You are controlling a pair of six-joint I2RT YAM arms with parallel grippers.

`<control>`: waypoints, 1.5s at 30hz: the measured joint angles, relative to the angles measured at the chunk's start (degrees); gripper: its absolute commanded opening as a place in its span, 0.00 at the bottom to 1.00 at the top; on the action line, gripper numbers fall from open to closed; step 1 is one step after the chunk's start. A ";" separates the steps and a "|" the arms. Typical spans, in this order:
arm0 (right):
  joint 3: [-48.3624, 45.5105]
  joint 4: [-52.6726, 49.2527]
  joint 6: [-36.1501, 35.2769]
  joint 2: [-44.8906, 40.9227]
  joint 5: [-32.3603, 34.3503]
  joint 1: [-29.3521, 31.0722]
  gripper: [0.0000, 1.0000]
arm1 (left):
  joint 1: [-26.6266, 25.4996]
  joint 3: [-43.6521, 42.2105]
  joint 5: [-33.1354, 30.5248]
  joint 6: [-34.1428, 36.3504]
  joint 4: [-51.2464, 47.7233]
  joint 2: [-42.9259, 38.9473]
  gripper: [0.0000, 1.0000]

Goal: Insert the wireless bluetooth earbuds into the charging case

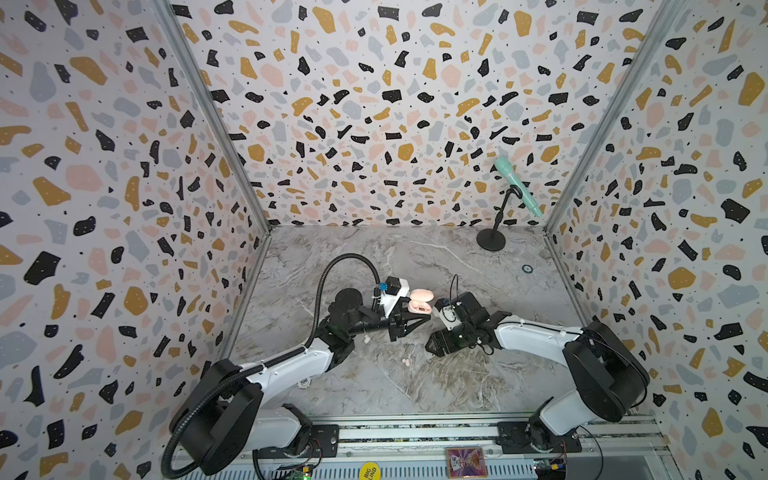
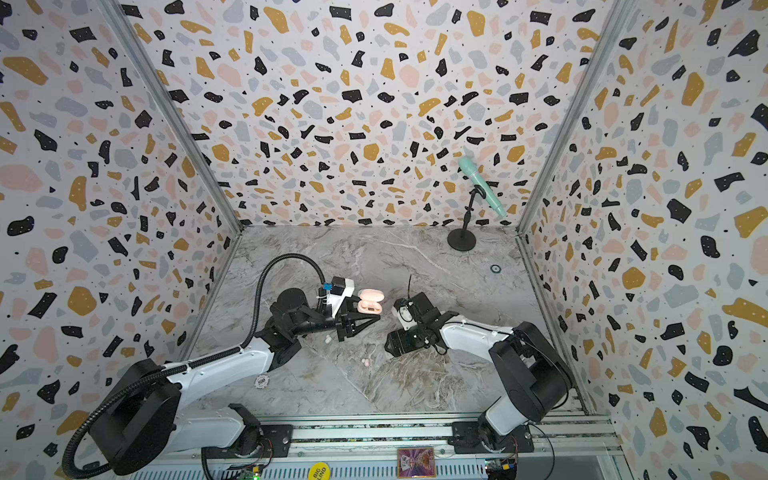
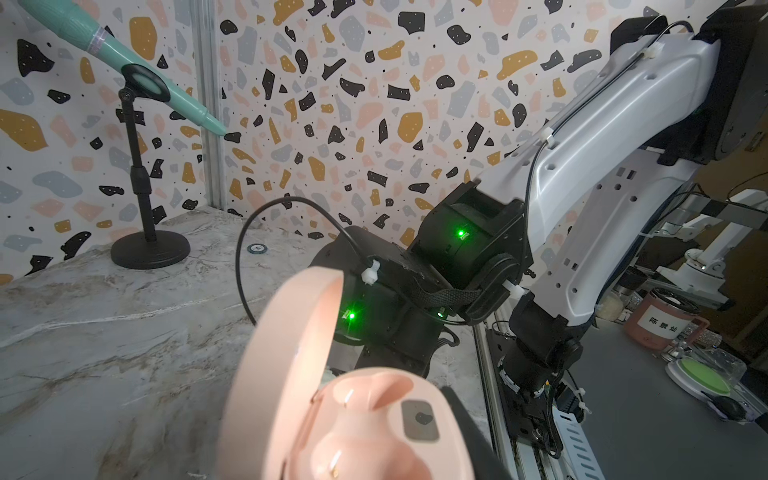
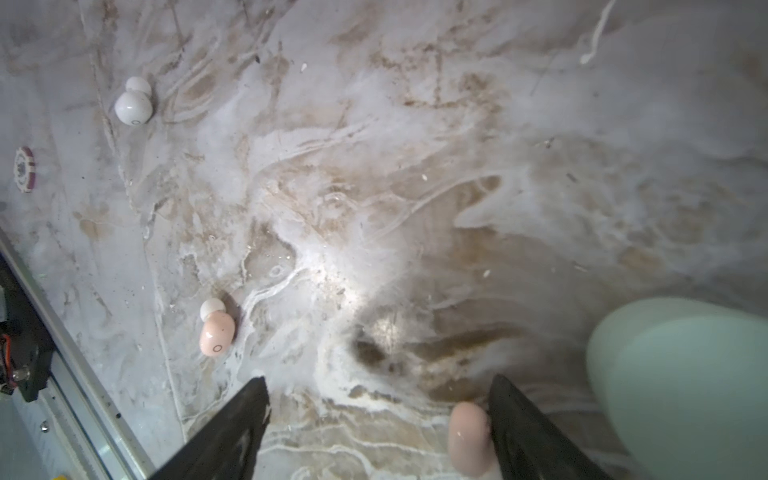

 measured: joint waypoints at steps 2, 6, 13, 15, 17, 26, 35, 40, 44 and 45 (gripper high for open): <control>0.46 -0.28 0.04 0.28 0.00 0.26 0.84 | 0.02 0.00 0.00 -0.02 0.00 -0.09 0.23; 2.14 -2.47 0.31 0.28 1.44 0.42 0.81 | 0.04 0.00 0.00 0.00 0.00 -0.26 0.23; 7.21 -8.02 -0.48 0.28 4.42 0.39 0.77 | 0.09 0.00 0.00 -0.04 -0.02 -0.50 0.23; 7.91 -9.31 -1.09 0.39 4.63 0.39 0.76 | 0.31 0.00 0.02 -0.11 0.00 -0.52 0.23; 8.31 -10.49 -1.75 0.92 4.76 0.39 0.76 | 0.44 -0.02 0.00 -0.17 0.00 -0.52 0.23; 8.94 -13.46 -3.87 5.03 4.76 0.92 0.80 | 1.75 -0.72 0.02 -0.66 0.04 -2.05 0.23; 9.07 -13.79 -4.24 5.20 4.83 1.68 0.79 | 1.92 -0.72 0.02 -1.27 0.04 -2.14 0.23; 9.09 -14.71 -3.58 4.98 4.83 2.14 0.79 | 1.99 -0.72 0.04 -1.46 0.04 -2.14 0.22; 9.09 -15.34 -2.58 4.81 4.87 2.56 0.79 | 1.99 -0.72 0.09 -1.49 0.04 -2.14 0.23; 9.09 -15.54 -2.27 4.76 4.98 2.60 0.79 | 1.99 -0.72 0.09 -1.49 0.04 -2.14 0.23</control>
